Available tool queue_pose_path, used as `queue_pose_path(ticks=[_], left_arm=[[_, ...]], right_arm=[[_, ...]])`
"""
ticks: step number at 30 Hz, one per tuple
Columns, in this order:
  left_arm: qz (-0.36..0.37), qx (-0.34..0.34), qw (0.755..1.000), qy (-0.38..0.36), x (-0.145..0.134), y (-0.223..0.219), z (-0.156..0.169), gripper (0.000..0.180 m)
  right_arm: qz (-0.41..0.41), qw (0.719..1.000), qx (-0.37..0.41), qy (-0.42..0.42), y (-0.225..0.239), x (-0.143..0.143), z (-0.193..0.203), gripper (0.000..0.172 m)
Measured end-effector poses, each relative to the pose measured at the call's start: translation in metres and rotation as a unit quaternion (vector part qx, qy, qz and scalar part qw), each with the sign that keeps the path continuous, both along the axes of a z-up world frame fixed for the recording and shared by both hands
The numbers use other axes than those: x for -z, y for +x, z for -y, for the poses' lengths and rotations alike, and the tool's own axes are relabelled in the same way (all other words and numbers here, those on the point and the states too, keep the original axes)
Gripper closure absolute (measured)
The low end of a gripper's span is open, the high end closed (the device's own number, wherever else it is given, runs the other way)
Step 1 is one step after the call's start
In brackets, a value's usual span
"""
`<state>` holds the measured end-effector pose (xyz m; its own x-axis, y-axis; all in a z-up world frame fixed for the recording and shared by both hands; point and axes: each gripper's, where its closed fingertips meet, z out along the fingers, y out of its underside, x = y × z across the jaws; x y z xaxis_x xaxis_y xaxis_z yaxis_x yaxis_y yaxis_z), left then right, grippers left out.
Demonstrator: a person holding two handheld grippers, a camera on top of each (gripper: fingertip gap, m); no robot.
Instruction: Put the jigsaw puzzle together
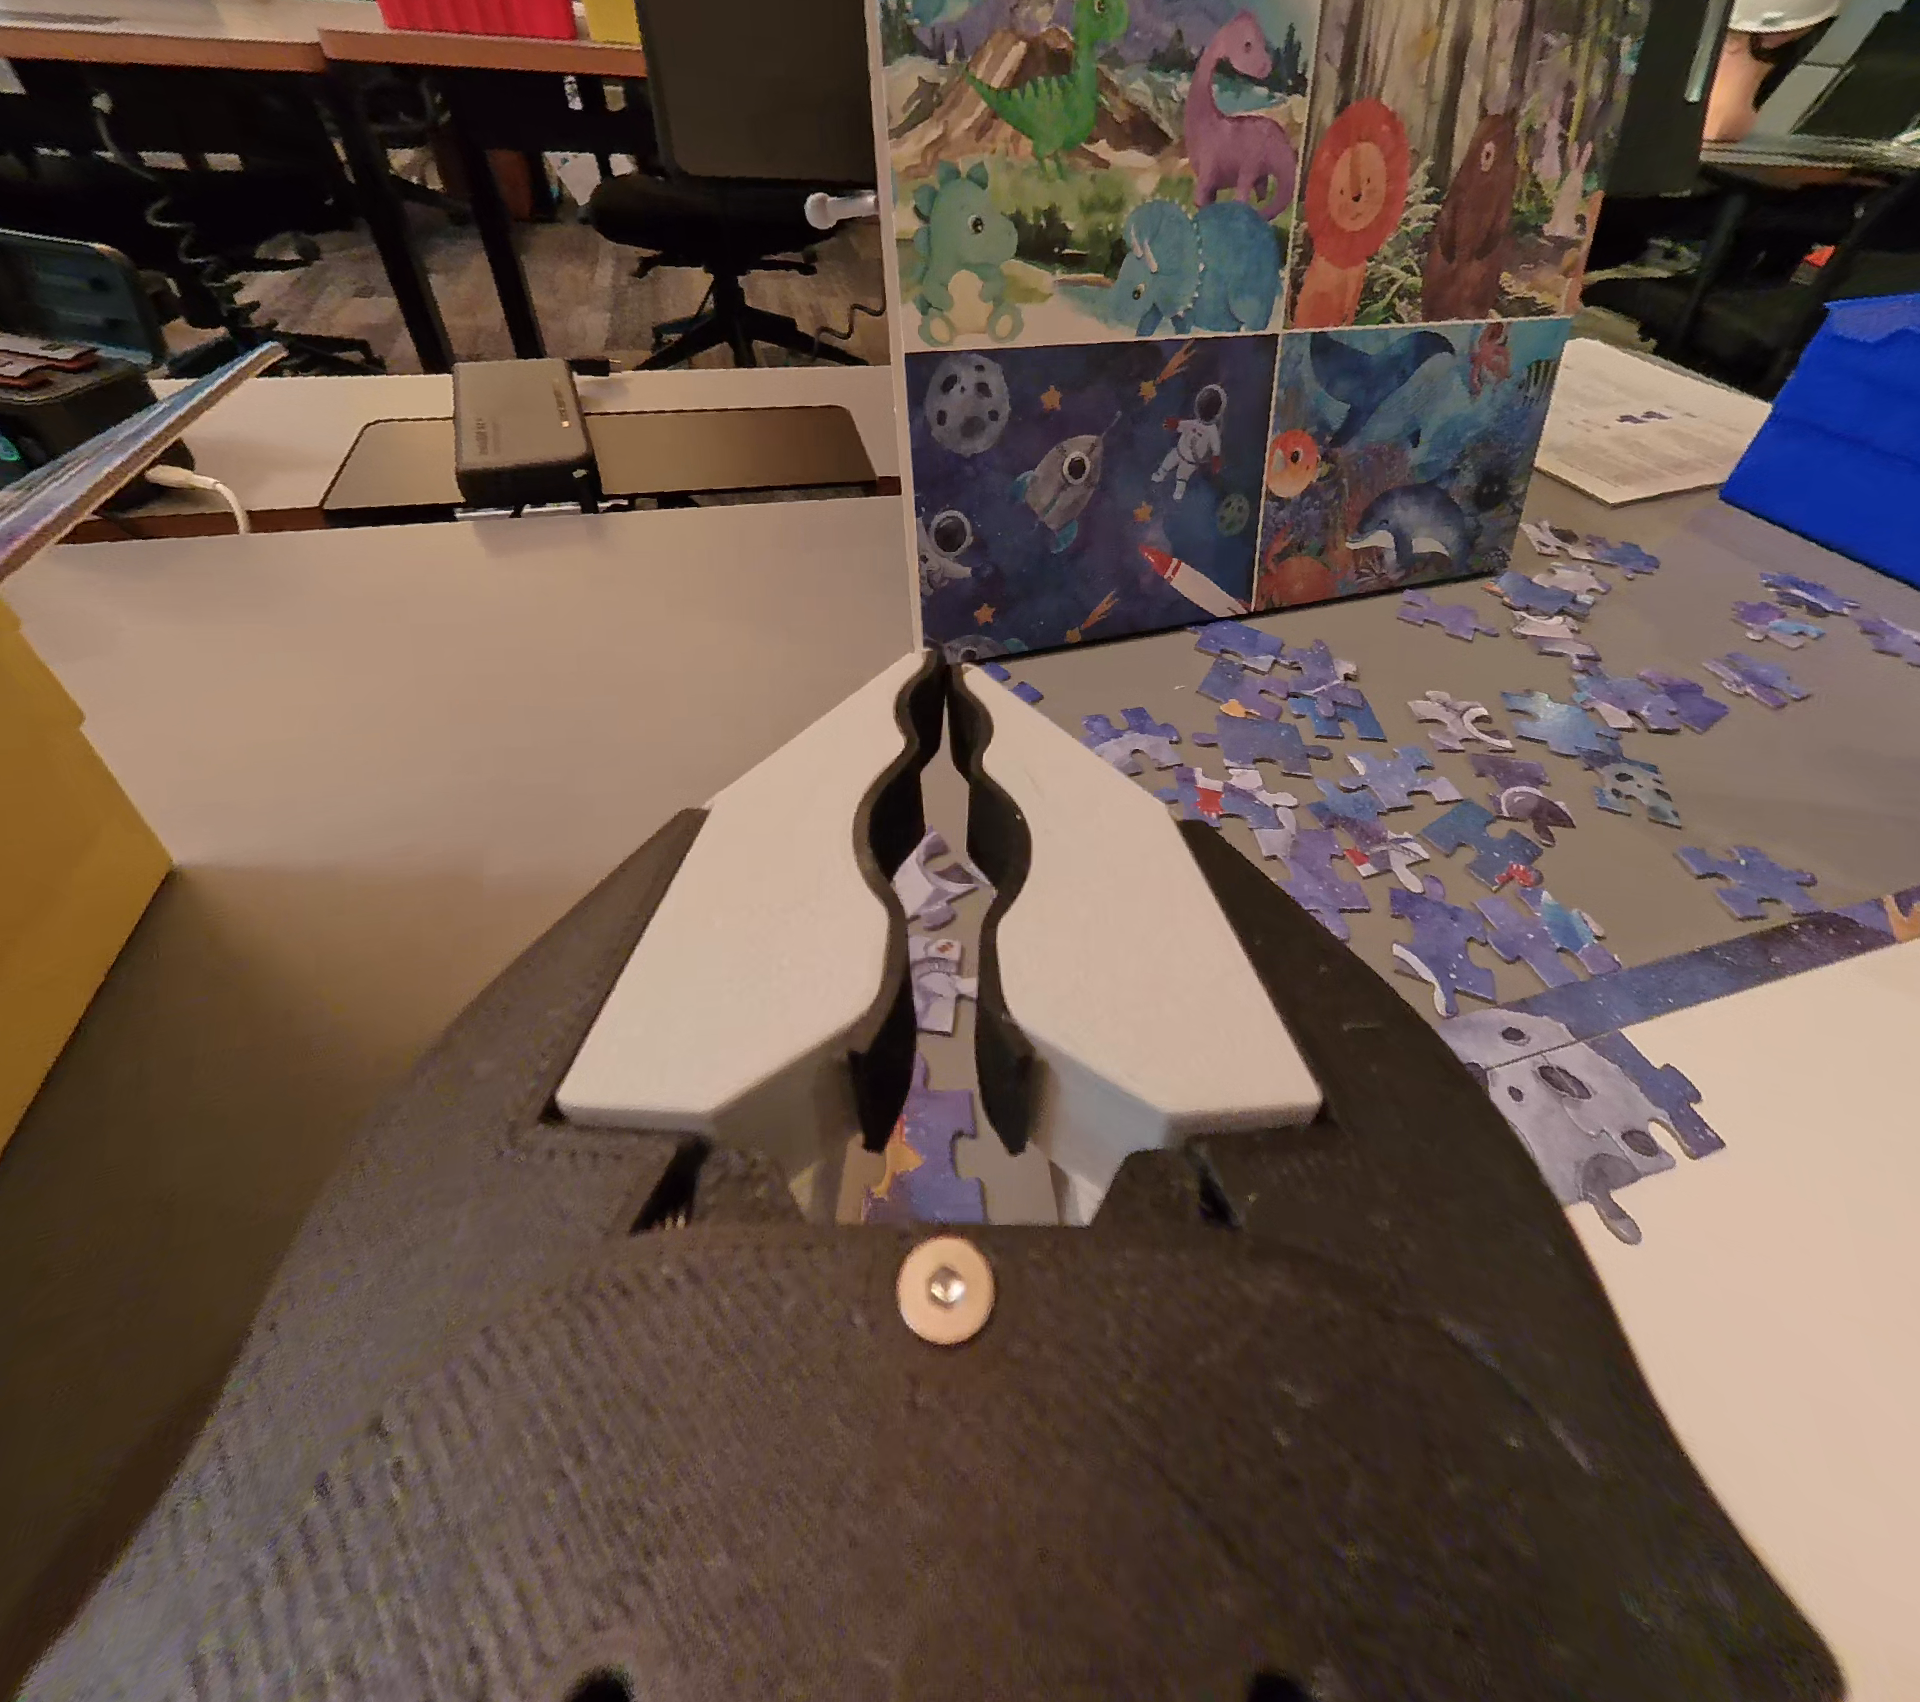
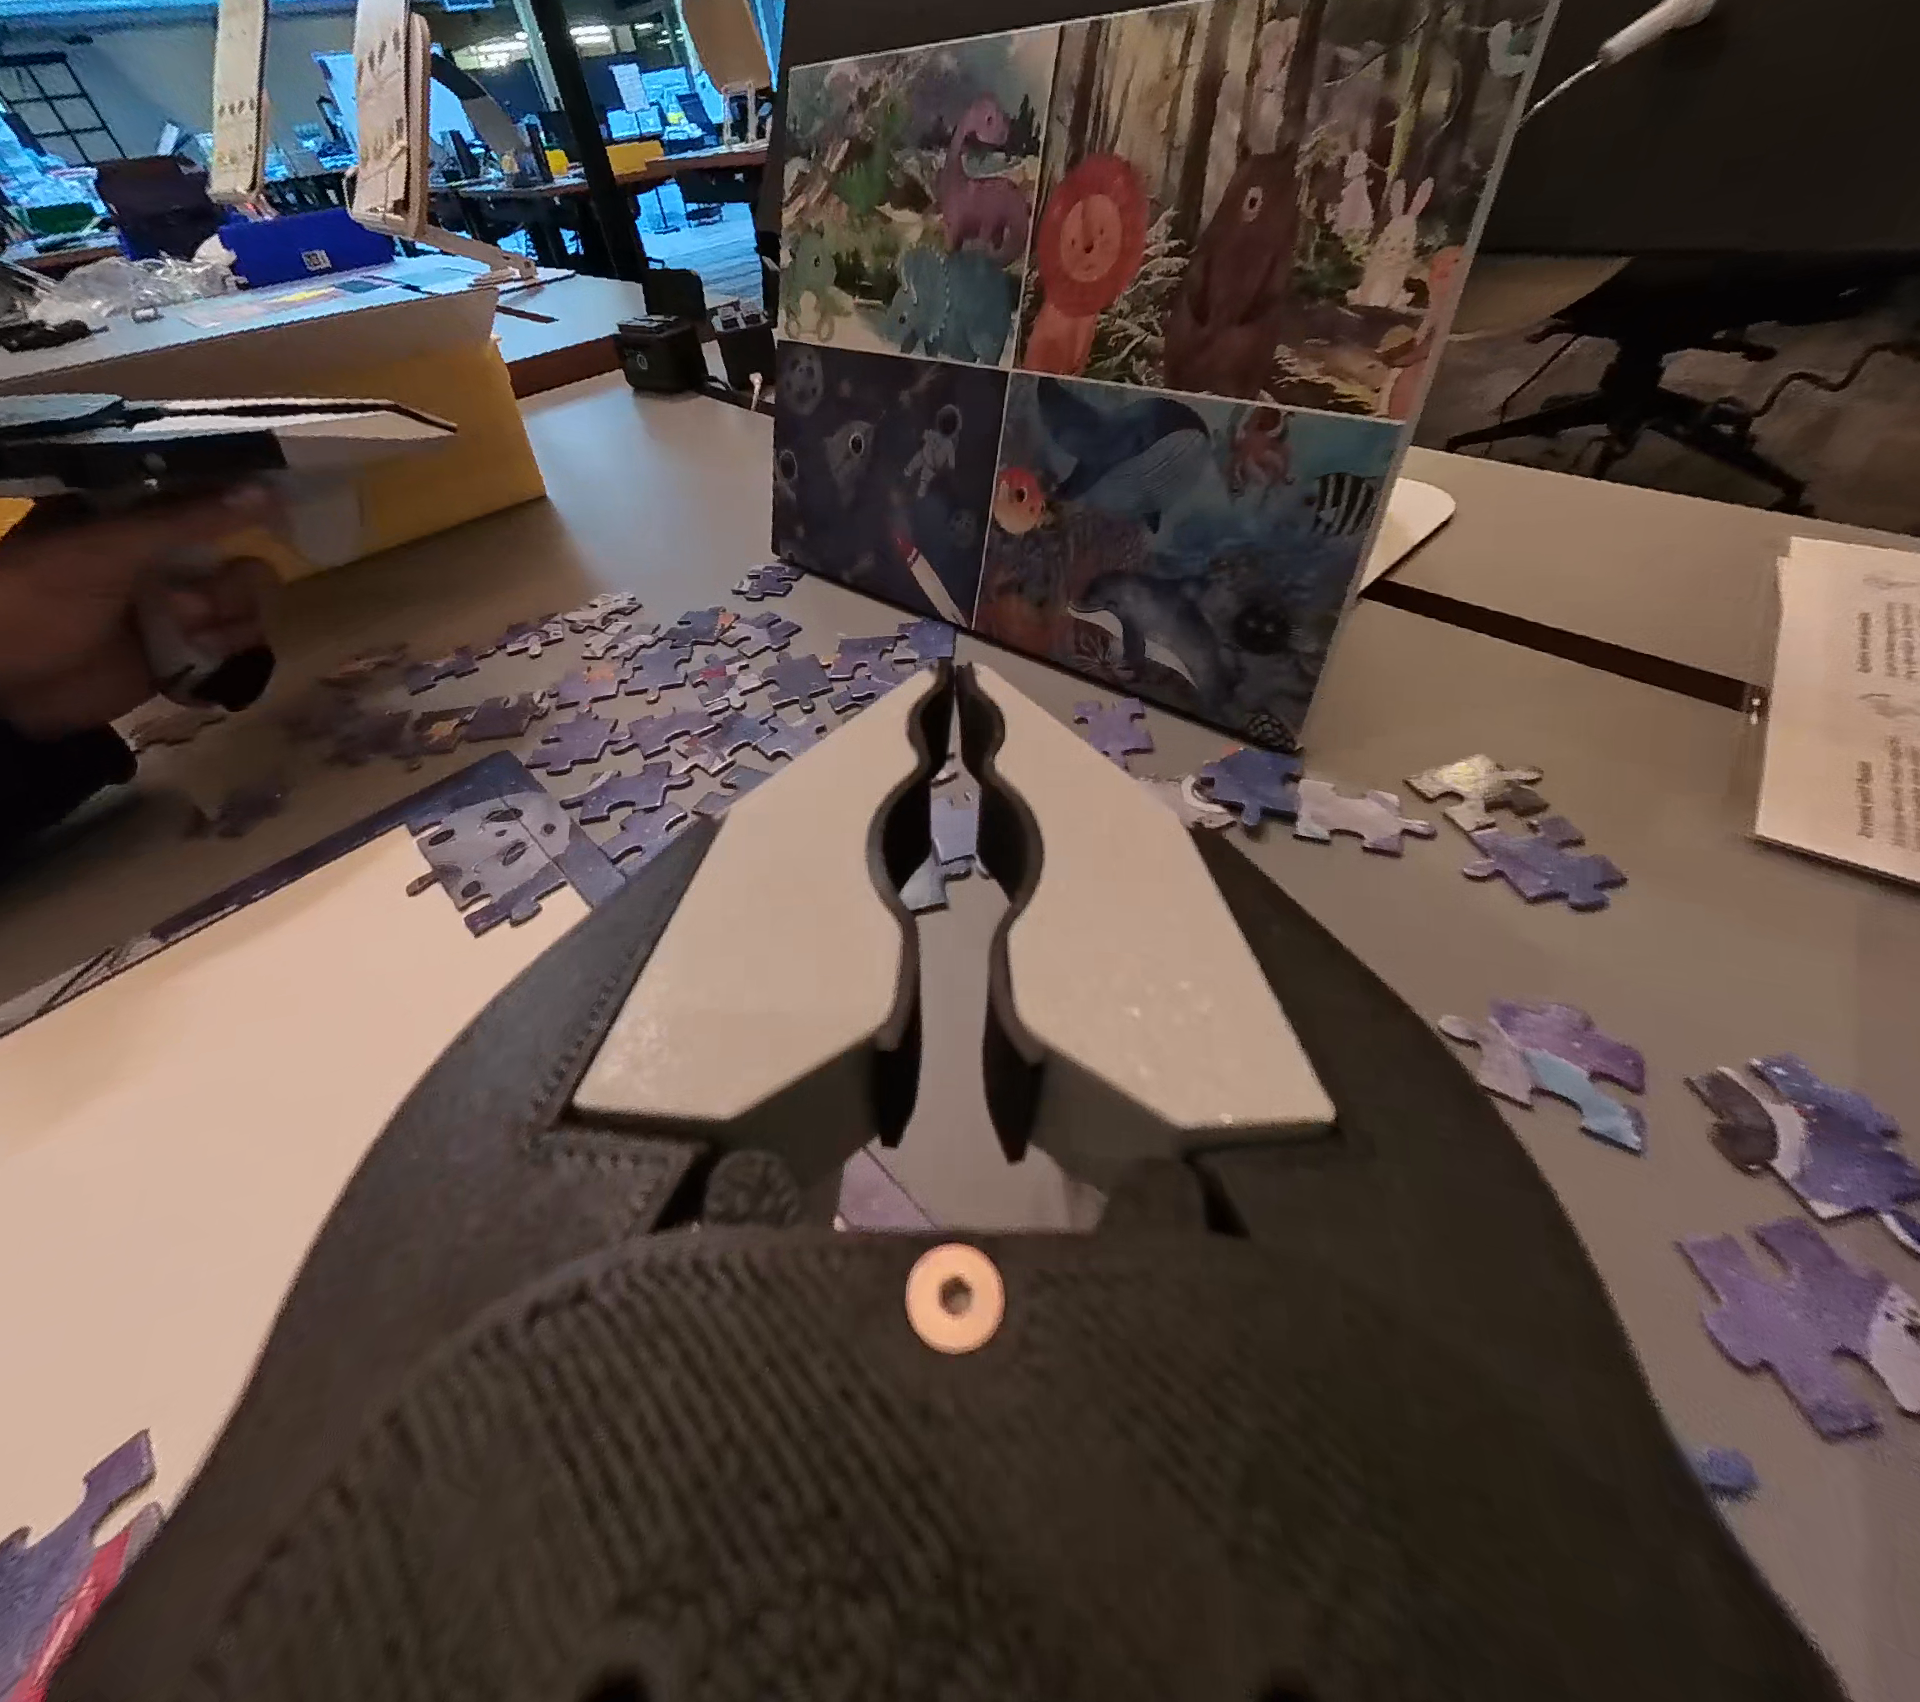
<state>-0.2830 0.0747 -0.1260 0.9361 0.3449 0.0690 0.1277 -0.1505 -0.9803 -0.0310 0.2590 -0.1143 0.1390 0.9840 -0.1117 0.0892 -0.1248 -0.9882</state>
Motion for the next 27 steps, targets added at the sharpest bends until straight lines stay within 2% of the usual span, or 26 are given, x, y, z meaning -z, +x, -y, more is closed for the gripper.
queue_pose_path(ticks=[5, 11, 18, 21, 24, 27], left_arm=[[-0.003, 0.010, 1.000, 0.001, 0.000, 0.003, -0.001, 0.180], [-0.003, 0.011, 1.000, 0.002, -0.001, 0.004, -0.001, 0.180], [0.004, 0.001, 1.000, 0.001, 0.000, 0.000, 0.000, 0.180], [0.000, -0.021, 1.000, 0.006, -0.003, -0.006, 0.003, 0.180], [-0.028, -0.093, 0.995, 0.001, -0.010, -0.028, 0.021, 0.180], [-0.051, -0.128, 0.990, -0.027, -0.009, -0.044, 0.035, 0.180]], right_arm=[[-0.013, 0.999, 0.008, -0.028, 0.005, -0.002, -0.009, 0.172], [0.017, 0.999, 0.026, 0.043, 0.004, -0.002, -0.006, 0.172], [0.032, 0.997, 0.025, 0.066, 0.002, 0.002, -0.003, 0.172], [0.027, 0.997, 0.027, 0.062, 0.003, 0.001, -0.005, 0.172], [0.025, 0.997, 0.028, 0.060, 0.003, 0.000, -0.006, 0.172], [0.025, 0.997, 0.027, 0.062, 0.003, 0.000, -0.005, 0.172]])
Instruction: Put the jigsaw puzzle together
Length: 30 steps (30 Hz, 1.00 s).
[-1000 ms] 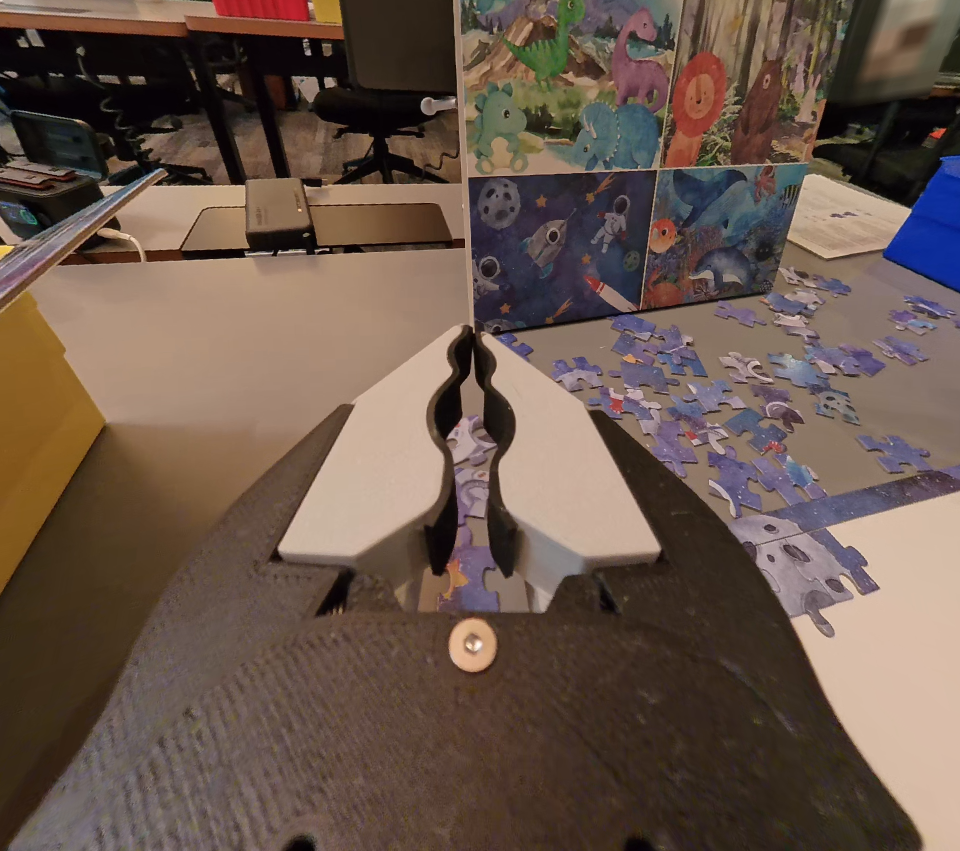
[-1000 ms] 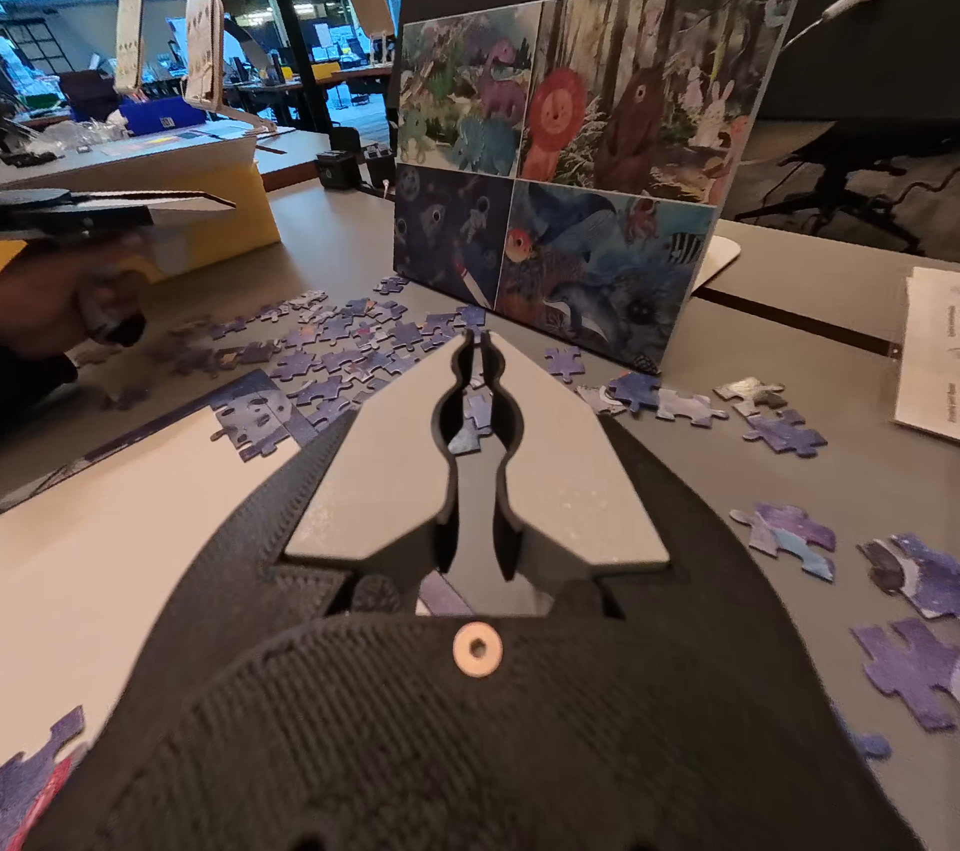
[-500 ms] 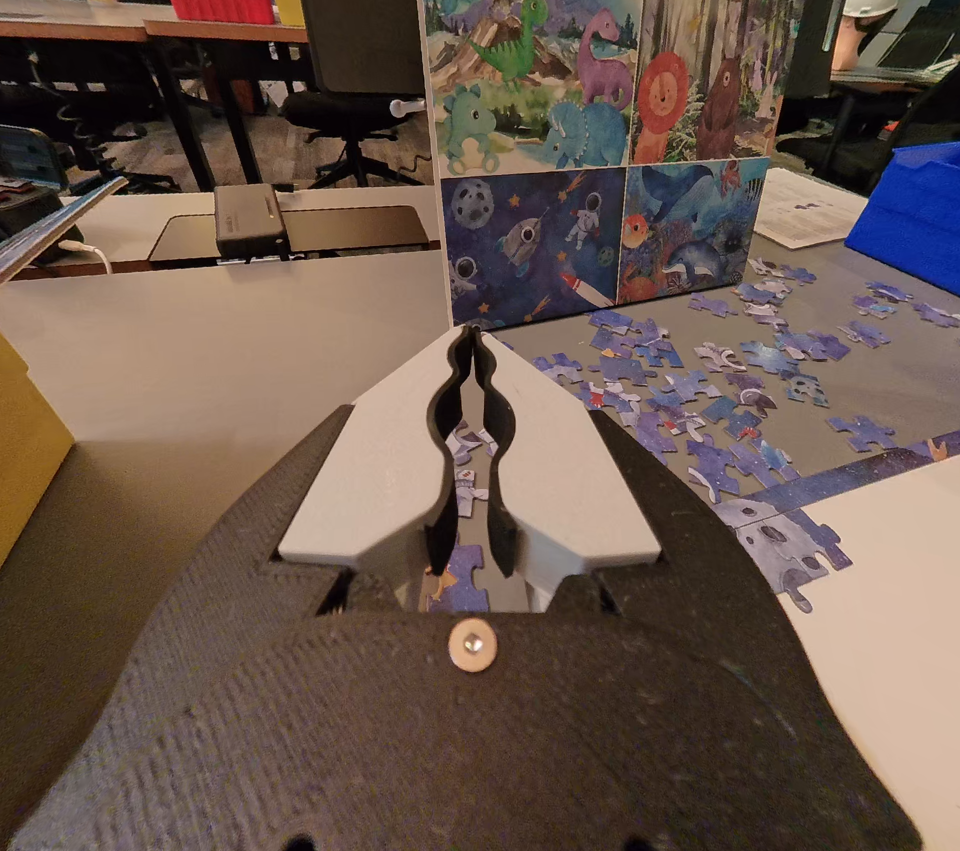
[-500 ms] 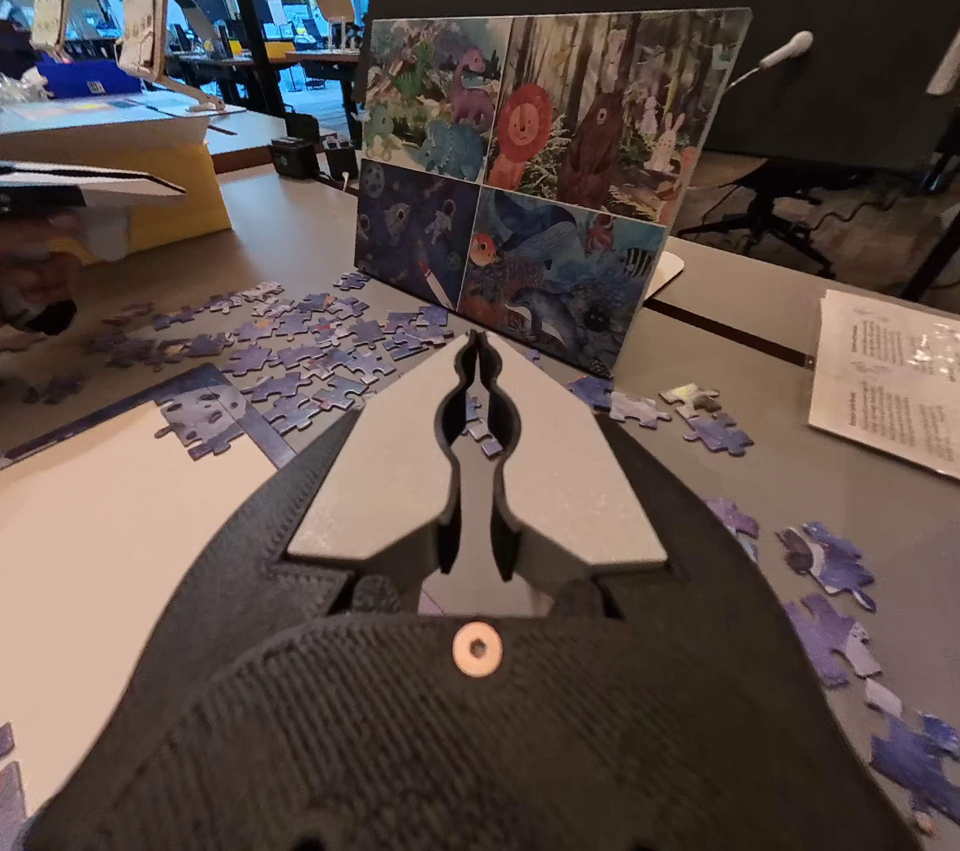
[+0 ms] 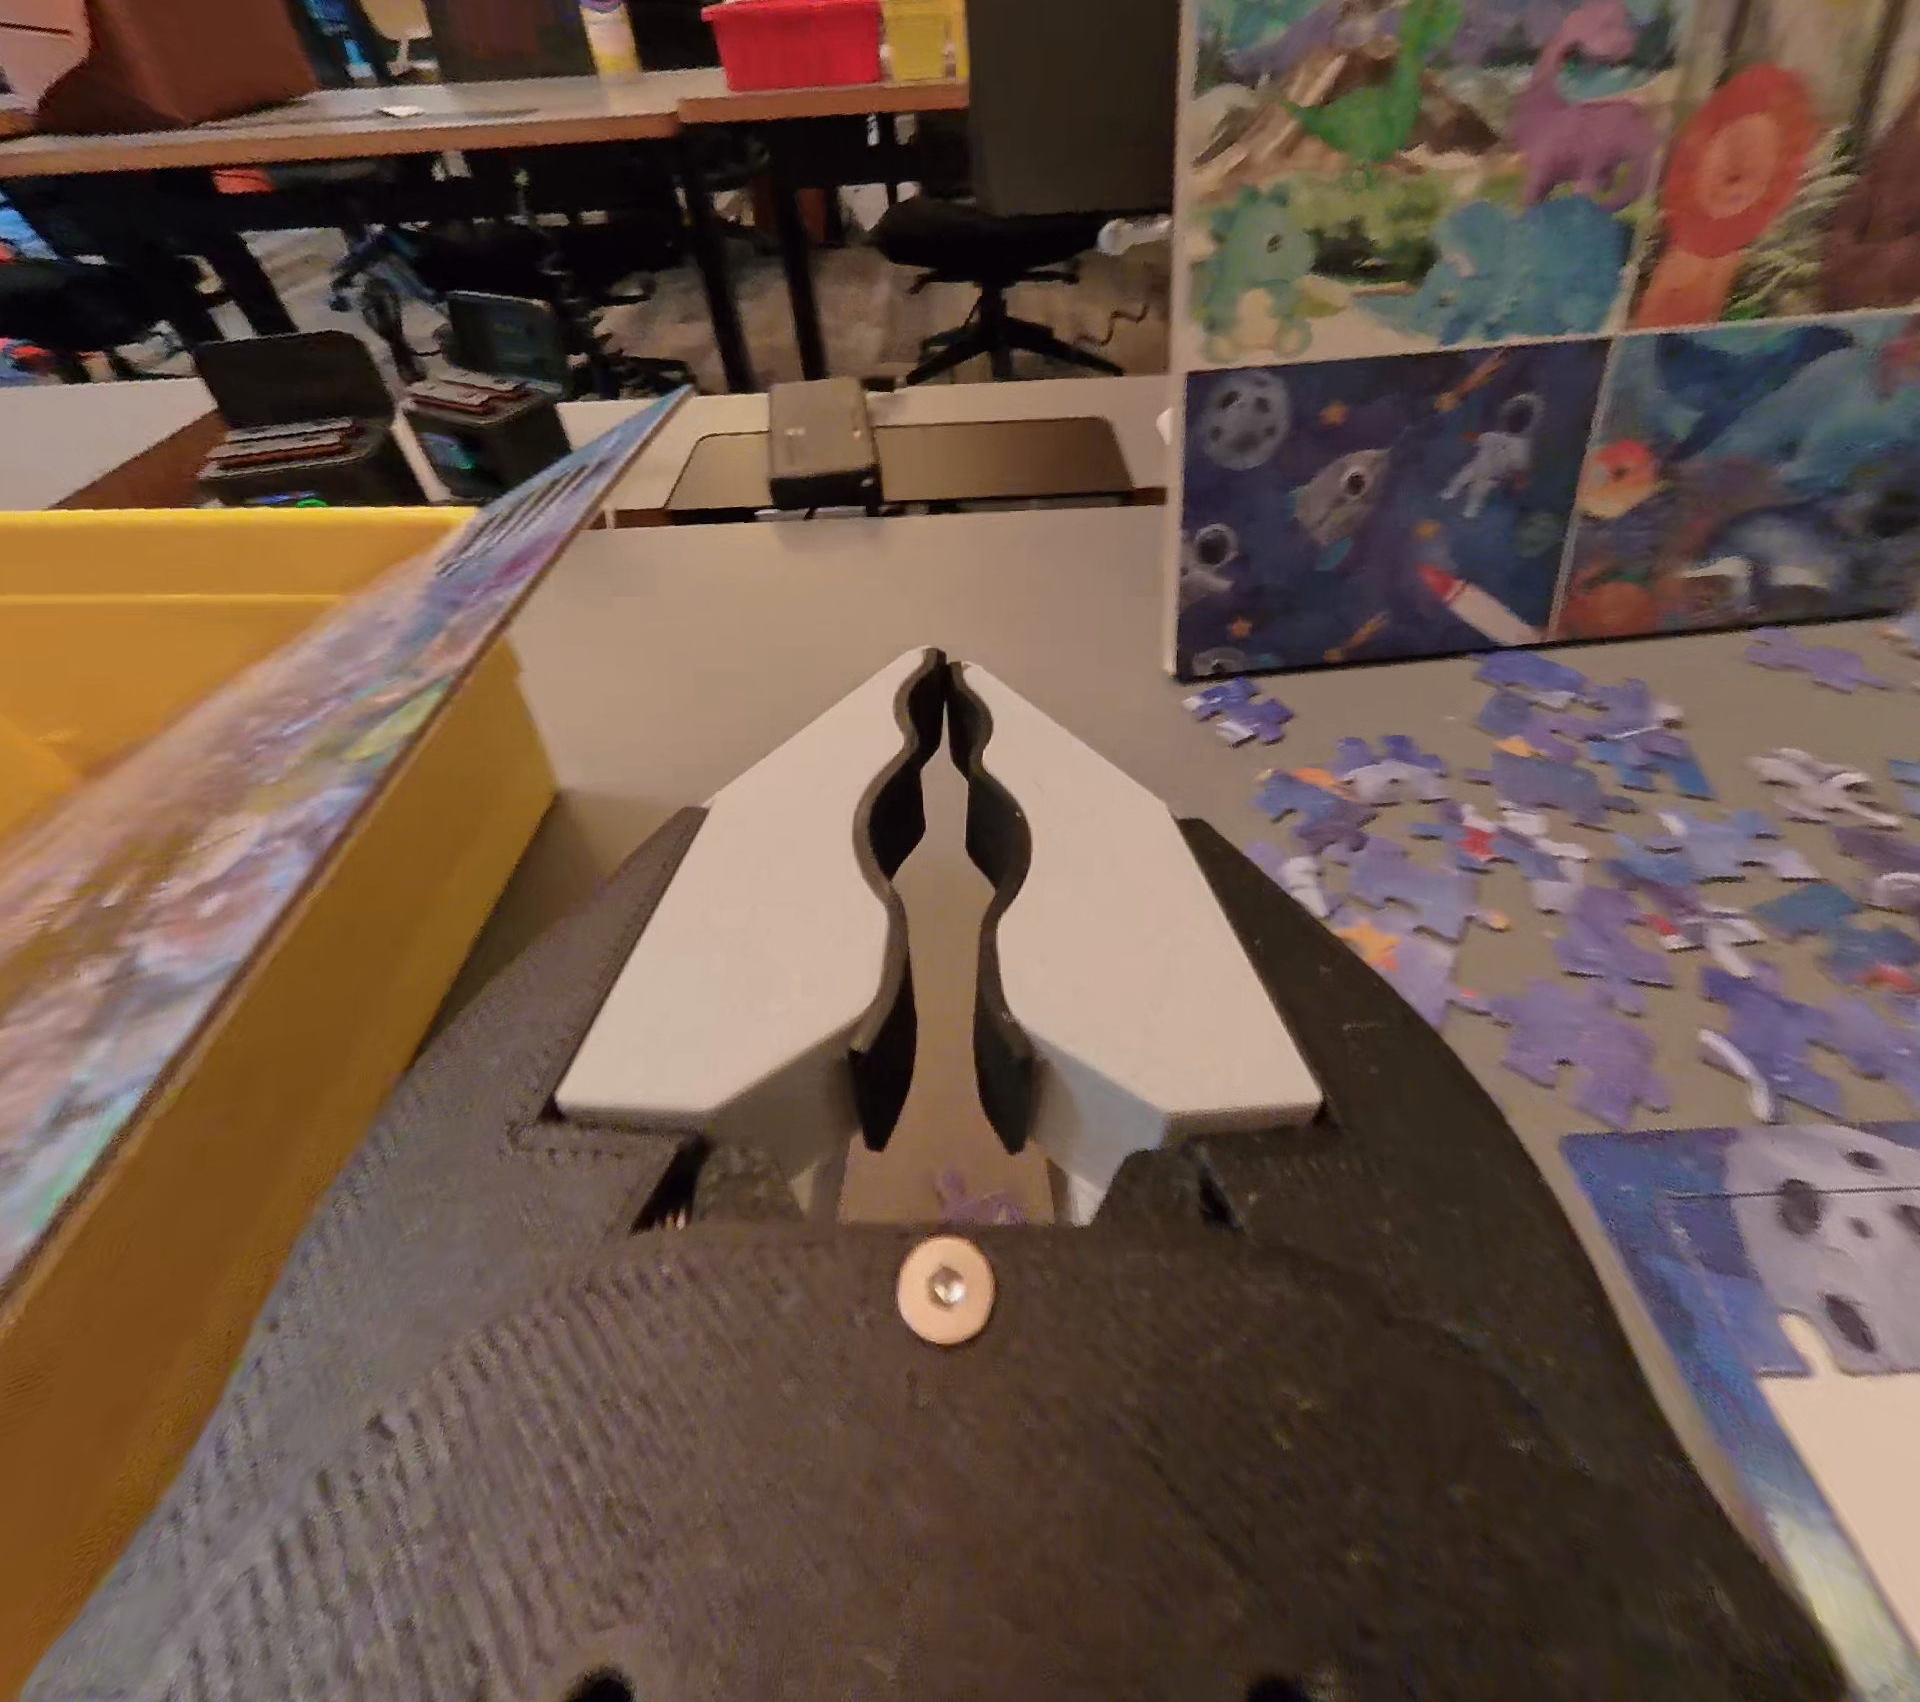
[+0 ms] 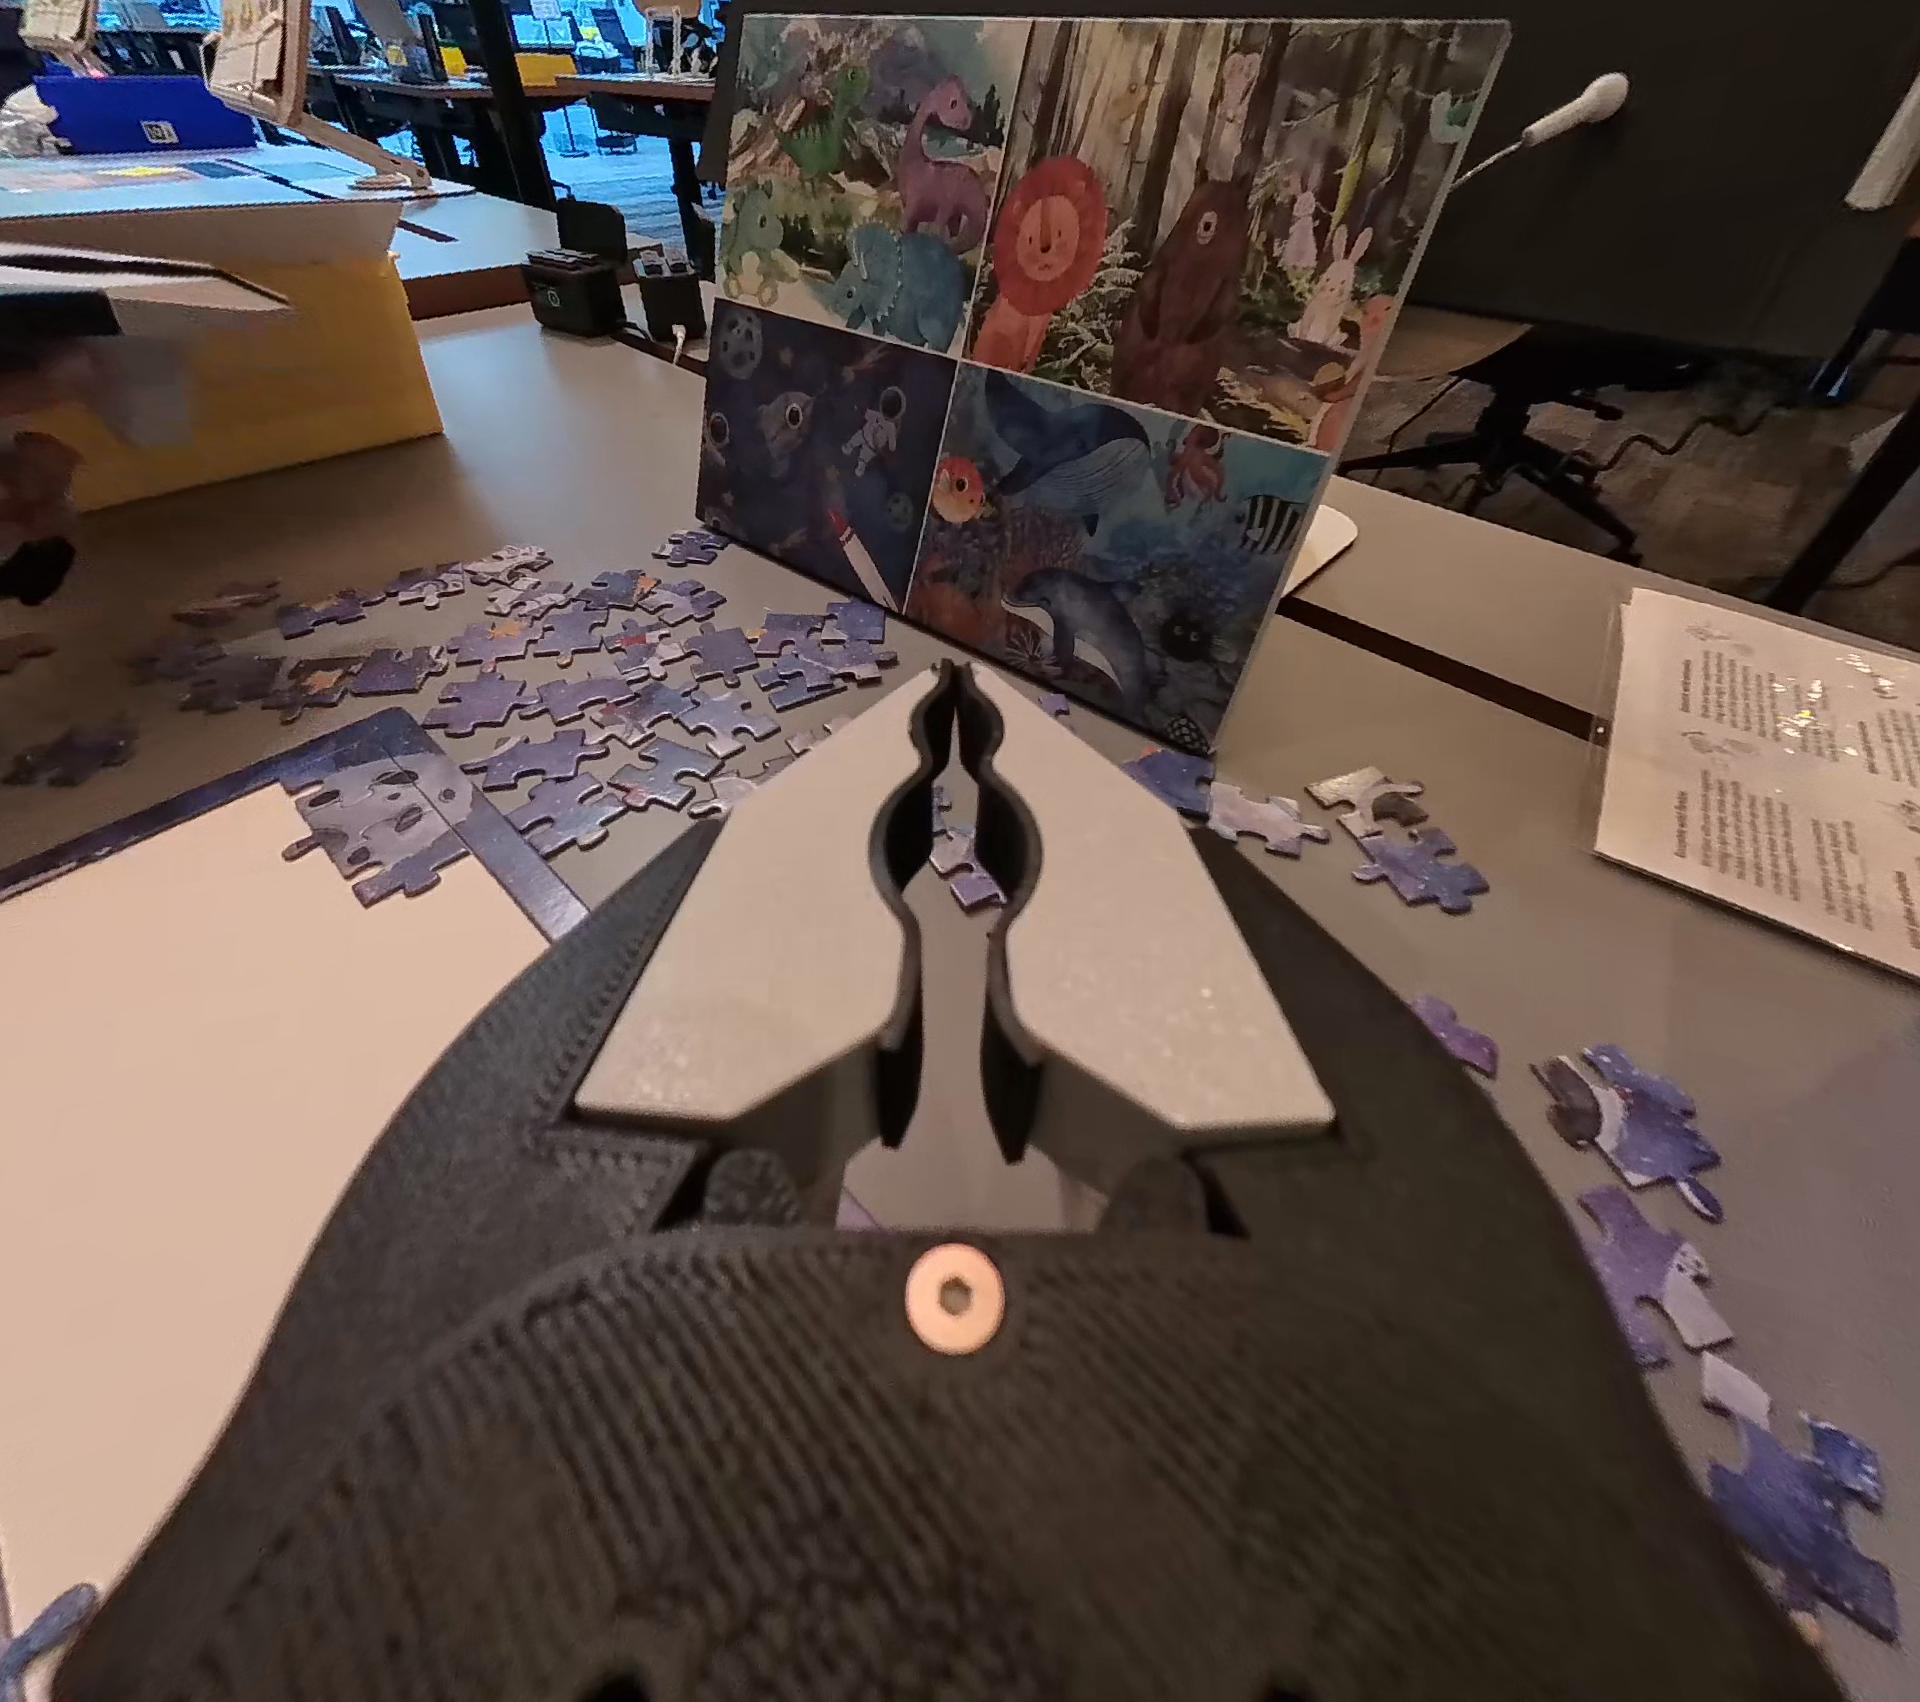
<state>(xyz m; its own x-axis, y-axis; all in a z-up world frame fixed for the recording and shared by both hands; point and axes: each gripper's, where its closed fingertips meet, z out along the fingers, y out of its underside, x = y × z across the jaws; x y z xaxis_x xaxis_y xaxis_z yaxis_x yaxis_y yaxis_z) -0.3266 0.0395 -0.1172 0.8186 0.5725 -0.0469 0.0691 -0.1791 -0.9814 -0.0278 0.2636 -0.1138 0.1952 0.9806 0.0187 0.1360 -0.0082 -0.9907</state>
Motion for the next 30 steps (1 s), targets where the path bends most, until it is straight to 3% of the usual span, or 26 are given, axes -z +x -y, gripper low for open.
queue_pose_path(ticks=[7, 21, 30], left_arm=[[0.024, 0.006, 0.999, -0.034, 0.016, -0.015, 0.010, 0.180], [0.037, 0.165, 0.984, -0.056, 0.032, 0.026, -0.014, 0.180], [0.048, 0.173, 0.982, -0.065, 0.039, 0.029, -0.016, 0.180]], right_arm=[[0.005, 1.000, 0.000, 0.004, -0.001, 0.002, 0.001, 0.172], [0.009, 1.000, -0.005, 0.002, -0.002, 0.004, 0.002, 0.172], [0.010, 1.000, -0.004, 0.004, -0.003, 0.004, 0.002, 0.172]])
